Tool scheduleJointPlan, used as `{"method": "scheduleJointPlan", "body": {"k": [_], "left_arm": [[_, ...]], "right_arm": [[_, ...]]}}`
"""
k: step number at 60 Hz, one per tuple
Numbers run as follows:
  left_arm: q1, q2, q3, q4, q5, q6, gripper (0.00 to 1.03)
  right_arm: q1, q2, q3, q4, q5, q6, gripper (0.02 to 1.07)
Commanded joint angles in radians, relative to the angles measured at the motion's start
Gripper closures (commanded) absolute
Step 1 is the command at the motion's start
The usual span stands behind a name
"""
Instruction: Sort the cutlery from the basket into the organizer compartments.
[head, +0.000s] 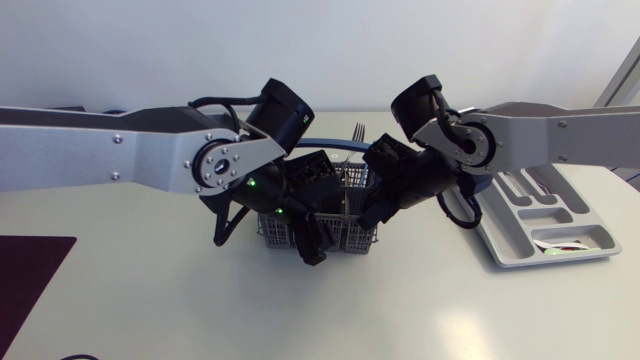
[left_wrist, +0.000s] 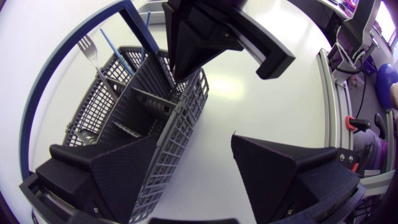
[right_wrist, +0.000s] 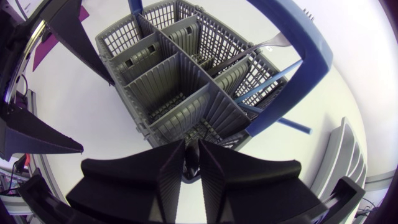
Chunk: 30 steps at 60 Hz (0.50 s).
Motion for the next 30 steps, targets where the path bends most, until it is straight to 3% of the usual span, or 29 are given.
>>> {"method": "scheduleJointPlan", "body": {"k": [1,18,25,30], "left_arm": [[0.004,-0.024,-0.027,0.004,0.008,-0.01,0.21],[0.002,-0.036,-0.03,0.004,0.008,-0.011,0.21],[-0.002,-0.036,-0.03,0.004,0.008,-0.011,0.21],[-0.004,-0.038,-0.029,0.004,0.008,-0.013,0.21]], "right_arm": [[0.007,-0.012,0.033,-0.036,0.02,0.003,0.84],[-0.001,0.0,0.056,-0.089,0.046,-0.014,0.86],[-0.004,-0.001,0.071,-0.101,0.045,-0.016,1.0],[-0.003,-0.001,0.075,-0.106,0.043,-0.017,1.01]]}}
